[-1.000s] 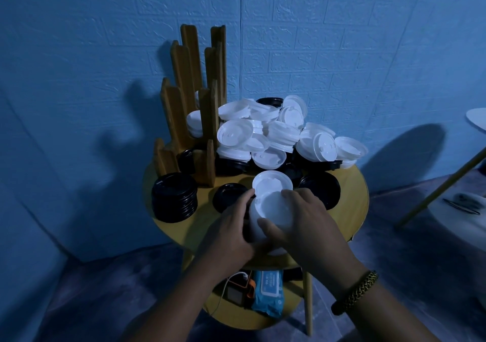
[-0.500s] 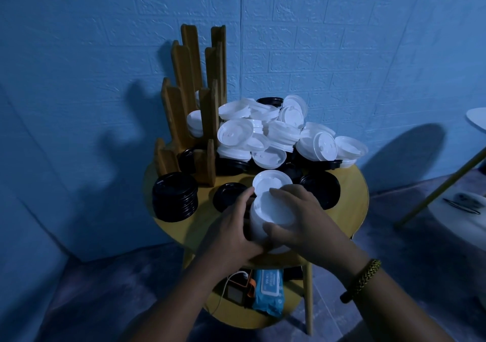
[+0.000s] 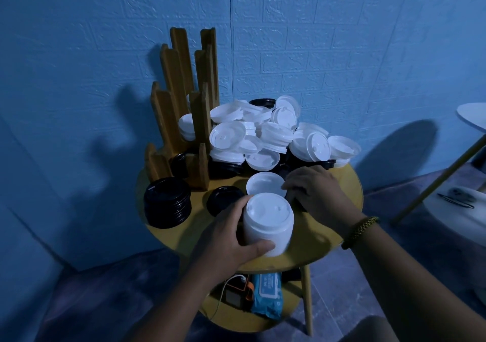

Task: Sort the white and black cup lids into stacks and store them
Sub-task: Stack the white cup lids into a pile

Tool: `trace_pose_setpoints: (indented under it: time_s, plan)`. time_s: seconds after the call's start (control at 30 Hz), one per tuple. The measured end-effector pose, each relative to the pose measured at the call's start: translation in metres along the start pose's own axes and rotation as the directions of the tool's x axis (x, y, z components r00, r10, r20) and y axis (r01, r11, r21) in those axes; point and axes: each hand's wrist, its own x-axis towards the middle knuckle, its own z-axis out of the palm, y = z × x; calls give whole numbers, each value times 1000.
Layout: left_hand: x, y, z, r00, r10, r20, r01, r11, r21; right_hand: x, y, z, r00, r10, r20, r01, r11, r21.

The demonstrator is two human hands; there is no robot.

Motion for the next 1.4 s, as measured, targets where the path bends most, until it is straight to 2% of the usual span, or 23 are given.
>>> trace_pose_setpoints:
  time_s: [0.1,0.27,0.37,0.43,0.5,0.57,0.67,0.73,0.77,0.8,0.87,0.93,1.0,1.07,1.2,1.3,1.4]
  plan:
    - [0,0,0,1000,7,2,-7,1000,9,6,0,4,989,-71,127,88,988,-127]
    - [0,1,-1,1000,22,-3,-22,999,30,15,-3,12,974,-153,168,183,965,-186]
    - [-1,2,0,1000,31,0,-31,999,40,14,0,13,982,-166,92,169,985,-28]
    - [-1,3,0,999,40,2,-40,998,45,10,-3,7,998,-60,36,49,968,247]
    - [-1,4,0,999,44,-2,-44,998,45,4,-7,1,996,77,37,-84,821,564]
    - [-1,4,-1,999,52,-8,-52,998,37,-2,-7,-1,983,168,79,-166,607,777]
    - [-2,5,-1,999,50,-13,-50,999,22,-7,-5,0,971,183,156,-209,321,924]
    - [-1,4,0,999,49,-14,-49,998,25,-9,-5,1,968,174,178,-214,217,952]
    - [-1,4,0,999,51,-14,-51,998,28,-10,-7,1,968,185,172,-212,227,951]
    - [-1,3,0,998,54,-12,-54,998,31,-10,-8,2,968,201,151,-207,297,932]
    - [-1,3,0,998,57,-11,-57,998,37,-9,-10,3,974,217,69,-183,566,804]
    - [-1,2,0,999,53,-8,-53,998,34,-5,-12,3,986,165,9,-139,802,580]
    - [-1,2,0,999,49,-3,-49,998,28,-1,-13,3,993,114,2,-106,915,389]
    - [0,2,0,999,48,-2,-48,999,25,3,-14,5,995,98,18,-98,928,358]
    - [-1,2,0,999,38,-7,-38,999,12,10,-18,10,993,114,40,-119,879,461]
    - [-1,2,-1,999,52,0,-52,999,18,10,-21,9,985,152,87,-169,690,704]
    - [-1,2,-1,998,57,6,-58,998,21,9,-19,8,968,228,109,-222,559,799]
